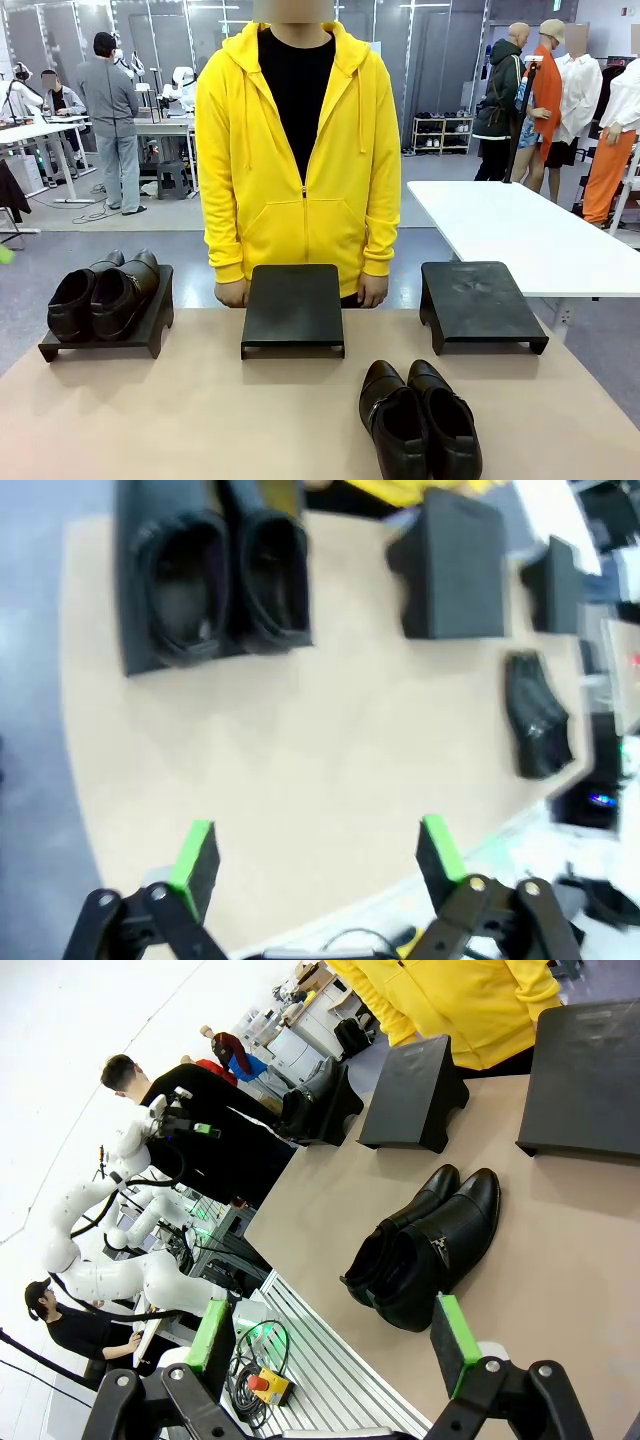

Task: Place the shoes on the stand as instructed by the person.
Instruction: Pick up another pair of Shoes and place it on the Shoes Stand indicated by the person.

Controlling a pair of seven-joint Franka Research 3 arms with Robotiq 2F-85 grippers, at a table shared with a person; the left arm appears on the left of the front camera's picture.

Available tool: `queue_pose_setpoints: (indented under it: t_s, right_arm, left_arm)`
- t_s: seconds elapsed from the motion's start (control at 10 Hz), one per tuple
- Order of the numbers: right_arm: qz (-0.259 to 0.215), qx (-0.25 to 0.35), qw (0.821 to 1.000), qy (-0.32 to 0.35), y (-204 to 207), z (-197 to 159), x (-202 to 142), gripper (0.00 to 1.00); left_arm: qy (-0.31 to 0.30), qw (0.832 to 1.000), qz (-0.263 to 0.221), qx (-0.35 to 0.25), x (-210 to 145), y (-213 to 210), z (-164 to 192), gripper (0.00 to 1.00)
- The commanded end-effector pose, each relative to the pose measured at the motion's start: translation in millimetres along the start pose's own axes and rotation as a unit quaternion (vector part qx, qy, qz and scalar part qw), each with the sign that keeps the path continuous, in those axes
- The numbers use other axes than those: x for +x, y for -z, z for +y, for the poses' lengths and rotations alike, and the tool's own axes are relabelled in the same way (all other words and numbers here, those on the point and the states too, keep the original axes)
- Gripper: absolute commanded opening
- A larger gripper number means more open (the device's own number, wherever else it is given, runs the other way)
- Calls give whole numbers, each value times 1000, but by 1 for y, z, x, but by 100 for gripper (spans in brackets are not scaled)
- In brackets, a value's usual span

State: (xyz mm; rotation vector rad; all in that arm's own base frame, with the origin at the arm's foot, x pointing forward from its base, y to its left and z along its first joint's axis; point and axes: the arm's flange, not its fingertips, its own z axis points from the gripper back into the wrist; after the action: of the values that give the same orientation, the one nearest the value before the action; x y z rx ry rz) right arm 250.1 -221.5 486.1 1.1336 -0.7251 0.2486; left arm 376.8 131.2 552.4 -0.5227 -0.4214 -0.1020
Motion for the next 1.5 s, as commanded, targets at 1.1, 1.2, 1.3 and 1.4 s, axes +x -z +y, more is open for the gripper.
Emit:
queue_pose_setpoints:
  t_s: [1.1, 1.2, 1.3, 1.4]
  right_arm:
    - [-5, 5, 1000, -7, -2, 1, 1, 100]
    - [-5, 5, 1000, -7, -2, 1, 1, 100]
    - [-5, 5, 1000, -7, -2, 1, 1, 100]
    - [-5, 5, 1000, -7, -2, 1, 1, 100]
  left_arm:
    - [-18, 906, -62, -419, -167, -4, 154, 100]
    - [-18, 906, -62, -419, -167, -4, 154, 100]
    - [-18, 906, -62, -419, -167, -4, 154, 100]
    - [-18, 906, -62, -419, -167, -4, 154, 100]
